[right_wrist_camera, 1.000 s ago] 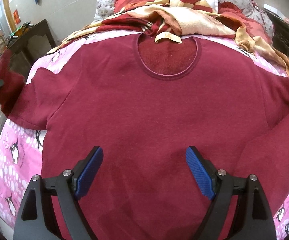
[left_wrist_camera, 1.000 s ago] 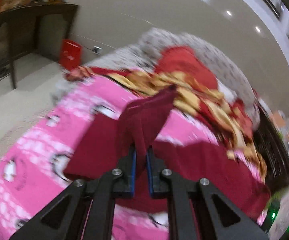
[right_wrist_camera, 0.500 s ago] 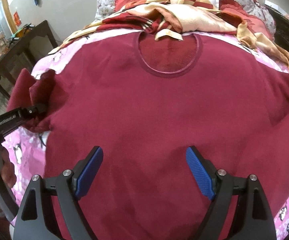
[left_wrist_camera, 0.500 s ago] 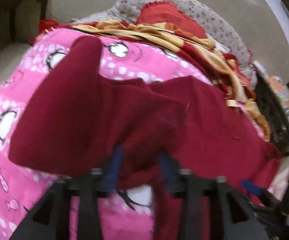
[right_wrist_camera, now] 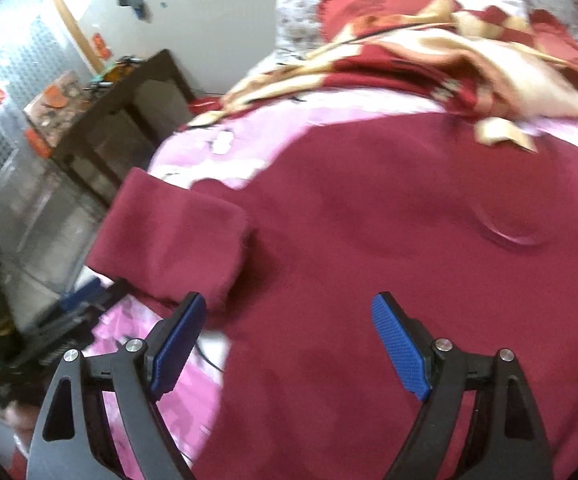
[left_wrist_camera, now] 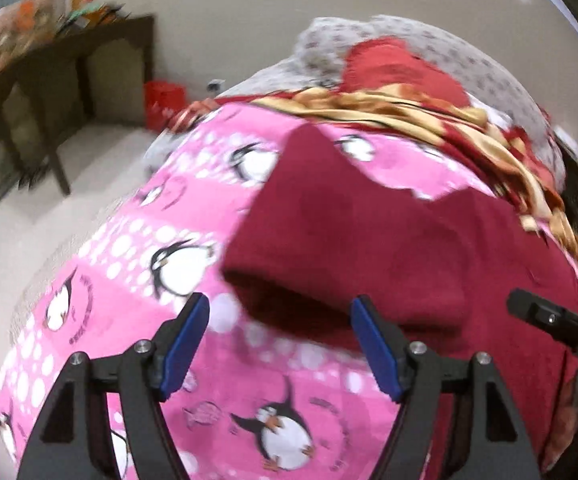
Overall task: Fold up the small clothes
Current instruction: 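Lay the sleeve across the sweatshirt body and open the left tool, then close the right tool on the sweatshirt side edge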
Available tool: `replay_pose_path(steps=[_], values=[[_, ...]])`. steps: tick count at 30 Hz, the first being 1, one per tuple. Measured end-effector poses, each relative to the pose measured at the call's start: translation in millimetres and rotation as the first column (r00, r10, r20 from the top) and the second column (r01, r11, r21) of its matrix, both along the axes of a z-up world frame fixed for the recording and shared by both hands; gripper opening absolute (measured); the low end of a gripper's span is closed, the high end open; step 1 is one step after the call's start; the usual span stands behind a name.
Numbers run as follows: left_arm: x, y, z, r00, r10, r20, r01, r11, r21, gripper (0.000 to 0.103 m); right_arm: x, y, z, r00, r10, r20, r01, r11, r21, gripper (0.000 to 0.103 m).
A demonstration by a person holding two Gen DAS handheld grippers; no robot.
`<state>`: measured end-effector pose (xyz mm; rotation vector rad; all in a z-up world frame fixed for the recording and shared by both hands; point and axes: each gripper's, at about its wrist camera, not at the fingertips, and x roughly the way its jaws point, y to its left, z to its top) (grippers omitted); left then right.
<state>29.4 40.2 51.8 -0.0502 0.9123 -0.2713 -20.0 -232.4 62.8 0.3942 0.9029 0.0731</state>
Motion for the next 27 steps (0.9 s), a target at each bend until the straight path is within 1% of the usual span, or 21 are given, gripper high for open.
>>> replay_pose_path(steps=[2,4,5,6,7,8,9,10,11,13,14,18,22,27], values=[[8,9,-9,0.999,0.028,-0.031,-0.029,0.999,-0.014,0.077,17,8,-5,1.000,0.019,0.002,-0.019,1.000,-0.003,0.103],[9,16,-13,0.998,0.042,-0.035,-0.043,0.999,-0.032,0.077,32,14,-11,0.999,0.032,-0.002,-0.032,0.999,0.006,0.093],[9,19,-15,0.998,0.047,-0.031,-0.048,0.998,-0.043,0.077,40,17,-15,0.999,0.040,-0.003,-0.040,0.999,0.013,0.083],[9,21,-16,0.998,0.049,-0.025,-0.050,0.997,-0.050,0.077,49,20,-20,0.999,0.044,-0.011,-0.044,0.999,0.017,0.079],[6,22,-16,0.999,0.049,-0.021,-0.050,0.997,-0.052,0.077,54,22,-24,0.999,0.048,-0.023,-0.047,0.999,0.025,0.068],[6,23,-17,0.999,0.047,-0.015,-0.047,0.997,-0.053,0.077,58,24,-29,0.998,0.055,-0.035,-0.054,0.998,0.044,0.052],[5,23,-17,0.999,0.045,-0.011,-0.046,0.998,-0.052,0.077,59,24,-31,0.998,0.055,-0.039,-0.052,0.997,0.062,0.047],[5,23,-17,0.999,0.045,-0.010,-0.046,0.998,-0.050,0.077,58,24,-30,0.998,0.046,-0.032,-0.044,0.997,0.067,0.046],[4,24,-17,0.999,0.044,-0.011,-0.045,0.998,-0.049,0.077,57,24,-29,0.999,0.042,-0.017,-0.041,0.997,0.069,0.041],[4,23,-16,0.999,0.047,-0.008,-0.047,0.998,-0.048,0.077,52,24,-21,0.999,0.041,0.014,-0.042,0.997,0.071,0.037],[3,23,-16,0.999,0.049,-0.009,-0.049,0.998,-0.049,0.077,48,21,-16,0.999,0.036,0.031,-0.038,0.996,0.074,0.033],[2,22,-12,0.998,0.066,-0.016,-0.066,0.996,-0.064,0.077,33,18,3,0.997,0.028,0.076,-0.032,0.998,0.047,0.033],[-4,21,-5,0.998,0.064,-0.010,-0.065,0.994,-0.089,0.077,18,13,18,0.995,0.027,0.098,-0.026,1.000,-0.017,0.033],[-10,13,2,0.999,0.049,0.005,-0.048,0.996,-0.078,0.077,-4,-13,30,0.994,-0.016,0.105,0.019,1.000,-0.022,0.033]])
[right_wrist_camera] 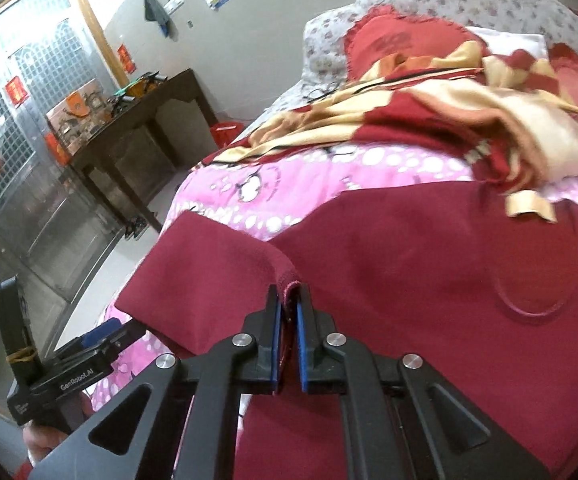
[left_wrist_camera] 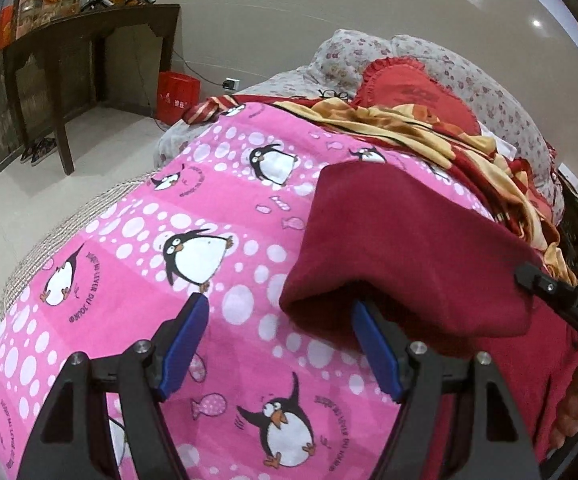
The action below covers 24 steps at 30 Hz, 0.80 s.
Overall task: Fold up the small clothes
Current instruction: 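Close the right tool on the sweatshirt side edge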
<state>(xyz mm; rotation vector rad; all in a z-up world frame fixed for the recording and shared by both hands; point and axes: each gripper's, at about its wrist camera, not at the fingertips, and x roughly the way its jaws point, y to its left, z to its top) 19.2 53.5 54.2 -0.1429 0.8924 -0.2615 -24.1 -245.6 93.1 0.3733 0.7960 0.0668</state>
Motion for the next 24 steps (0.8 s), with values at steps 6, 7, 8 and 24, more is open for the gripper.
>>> replay_pose_path(steps=[6,7,8,24], values=[[-9,-13,1,0.999,-0.035,-0.003,0.035,0.999,0.016,0.077,-22,-30,0,0.999,-0.048,-0.020,0.048,0.999,-0.005,0.033],[-10,-16,0,0.999,-0.041,-0.005,0.041,0.999,0.022,0.077,-24,-33,-1,0.998,-0.054,-0.021,0.054,0.999,-0.003,0.033],[-12,-18,0,0.999,-0.046,-0.007,0.047,0.999,0.026,0.077,-28,-37,-1,0.998,-0.062,-0.021,0.062,0.998,-0.004,0.033],[-21,-39,1,0.996,-0.086,-0.012,0.086,0.995,0.046,0.077,-65,-88,12,0.983,-0.183,-0.006,0.183,0.983,-0.029,0.033]])
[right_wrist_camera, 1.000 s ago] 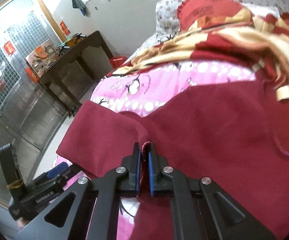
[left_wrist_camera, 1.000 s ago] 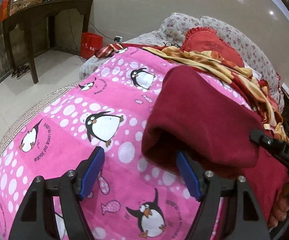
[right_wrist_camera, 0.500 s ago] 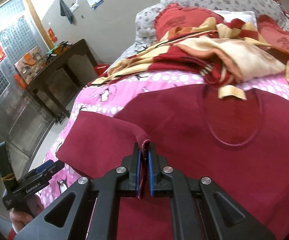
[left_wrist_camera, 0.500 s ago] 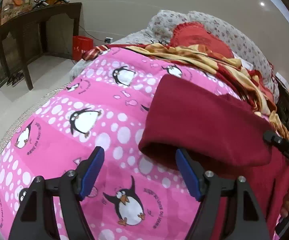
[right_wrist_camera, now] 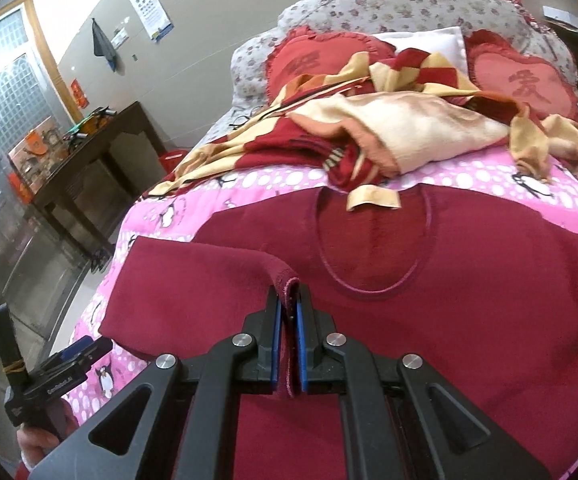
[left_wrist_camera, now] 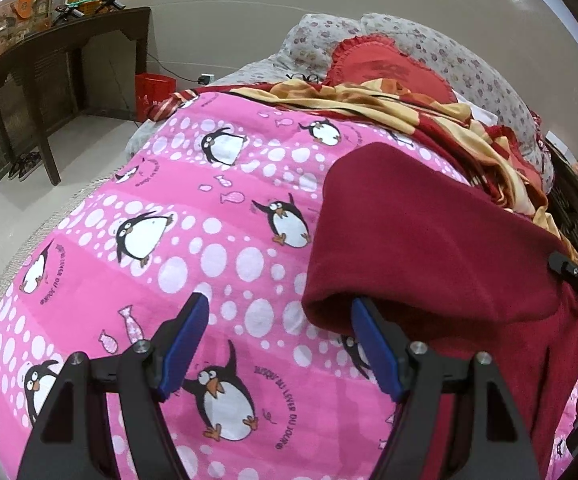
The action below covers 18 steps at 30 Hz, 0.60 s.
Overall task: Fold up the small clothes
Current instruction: 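Close the right tool on the sweatshirt side edge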
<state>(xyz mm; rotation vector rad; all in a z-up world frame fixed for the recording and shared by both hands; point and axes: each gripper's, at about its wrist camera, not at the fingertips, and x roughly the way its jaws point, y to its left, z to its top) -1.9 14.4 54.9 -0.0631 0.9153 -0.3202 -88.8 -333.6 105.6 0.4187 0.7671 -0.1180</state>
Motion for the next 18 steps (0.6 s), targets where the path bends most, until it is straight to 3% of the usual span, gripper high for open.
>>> replay_pose_path(steps=[18], values=[[-6,-31,-1,0.998,-0.063,-0.001,0.063,0.998,0.030,0.077,-34,-57,1,0.991,-0.124,-0.049,0.123,0.992,-0.031,0.033]])
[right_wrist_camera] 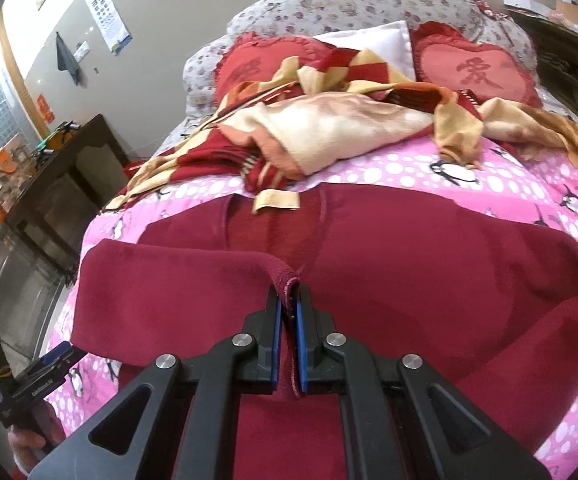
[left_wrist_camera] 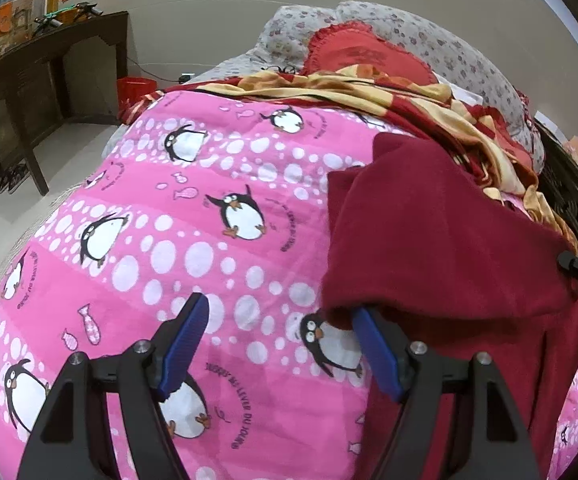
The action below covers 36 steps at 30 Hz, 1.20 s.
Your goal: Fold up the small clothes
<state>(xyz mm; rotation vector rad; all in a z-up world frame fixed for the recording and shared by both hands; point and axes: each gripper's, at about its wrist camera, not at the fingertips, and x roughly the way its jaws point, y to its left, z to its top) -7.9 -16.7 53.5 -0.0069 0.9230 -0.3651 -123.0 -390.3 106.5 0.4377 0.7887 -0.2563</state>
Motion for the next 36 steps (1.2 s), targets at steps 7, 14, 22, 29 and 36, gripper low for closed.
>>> replay_pose_path(steps=[7,14,22,29,36], values=[[-3,-9,-2,1.000,-0.026,-0.005,0.026,1.000,0.003,0.077,-13,-26,-4,0.998,-0.060,-0.021,0.060,0.998,0.003,0.033],[-10,-17,-3,0.998,-0.062,-0.009,0.062,0.998,0.006,0.077,-16,-40,-1,0.996,-0.090,-0.020,0.090,0.996,-0.026,0.033],[-15,-23,-1,0.997,-0.078,-0.003,0.078,0.997,0.014,0.077,-12,-52,0,0.992,-0.121,-0.034,0.118,0.990,-0.076,0.033],[-16,-22,4,0.997,-0.073,0.009,0.073,0.997,0.006,0.077,-4,-68,-21,0.984,-0.152,-0.088,0.146,0.987,-0.072,0.033],[-11,-27,3,0.998,-0.067,0.001,0.067,0.998,-0.002,0.077,-1,-73,-31,0.982,-0.152,-0.109,0.147,0.987,-0.059,0.033]])
